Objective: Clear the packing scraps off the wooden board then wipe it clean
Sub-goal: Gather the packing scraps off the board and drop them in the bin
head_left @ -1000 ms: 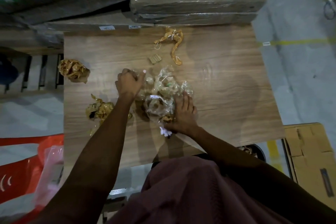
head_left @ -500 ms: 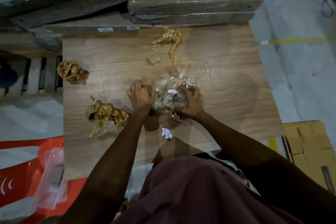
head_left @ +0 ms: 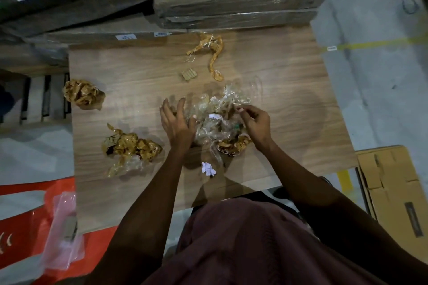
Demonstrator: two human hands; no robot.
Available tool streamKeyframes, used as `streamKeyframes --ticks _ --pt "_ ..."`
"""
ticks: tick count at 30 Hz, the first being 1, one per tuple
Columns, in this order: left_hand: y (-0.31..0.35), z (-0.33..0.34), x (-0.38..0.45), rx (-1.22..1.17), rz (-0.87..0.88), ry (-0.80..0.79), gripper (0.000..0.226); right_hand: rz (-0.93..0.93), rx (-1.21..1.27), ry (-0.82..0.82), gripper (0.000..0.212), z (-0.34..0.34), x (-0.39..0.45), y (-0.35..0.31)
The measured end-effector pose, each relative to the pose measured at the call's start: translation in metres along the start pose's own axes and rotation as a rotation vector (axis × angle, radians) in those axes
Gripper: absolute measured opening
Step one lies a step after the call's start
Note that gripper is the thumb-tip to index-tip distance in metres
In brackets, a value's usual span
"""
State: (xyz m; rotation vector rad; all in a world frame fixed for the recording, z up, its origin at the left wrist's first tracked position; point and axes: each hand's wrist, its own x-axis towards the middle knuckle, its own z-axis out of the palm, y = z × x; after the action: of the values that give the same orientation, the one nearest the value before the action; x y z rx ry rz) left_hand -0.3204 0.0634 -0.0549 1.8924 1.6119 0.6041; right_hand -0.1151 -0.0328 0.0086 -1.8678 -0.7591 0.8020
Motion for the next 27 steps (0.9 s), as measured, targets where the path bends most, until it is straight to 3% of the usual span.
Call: streamKeyframes --ticks 3,6,10,15,20,27 --pt "-0.003 0.000 -0.001 -0.048 -0.001 -0.033 0.055 -0.039 -0.035 0.110 0.014 -0.007 -0.001 0.010" --pt "-0.006 0.001 0.000 -0.111 -0.013 -0.047 0.049 -0.081 -0.120 0.167 0.038 -0.015 -0.001 0.021" --pt "-0.005 0.003 -0.001 -0.141 -0.020 -0.092 0.049 0.004 -0.234 -0.069 0.078 -0.012 0.008 0.037" --pt "0.012 0.010 -0.006 -0.185 -0.045 -0.116 0.049 0.102 -0.429 -0.292 0.095 0.013 0.002 0.046" --pt "0.033 0.027 -0.025 -0.291 -0.088 -0.145 0.064 0.179 -0.245 -0.163 0.081 0.038 -0.018 0.043" --pt "0.070 0.045 -0.023 -0.718 -0.287 -0.157 0.051 0.156 0.114 -0.155 0.072 0.087 -0.019 -0.008"
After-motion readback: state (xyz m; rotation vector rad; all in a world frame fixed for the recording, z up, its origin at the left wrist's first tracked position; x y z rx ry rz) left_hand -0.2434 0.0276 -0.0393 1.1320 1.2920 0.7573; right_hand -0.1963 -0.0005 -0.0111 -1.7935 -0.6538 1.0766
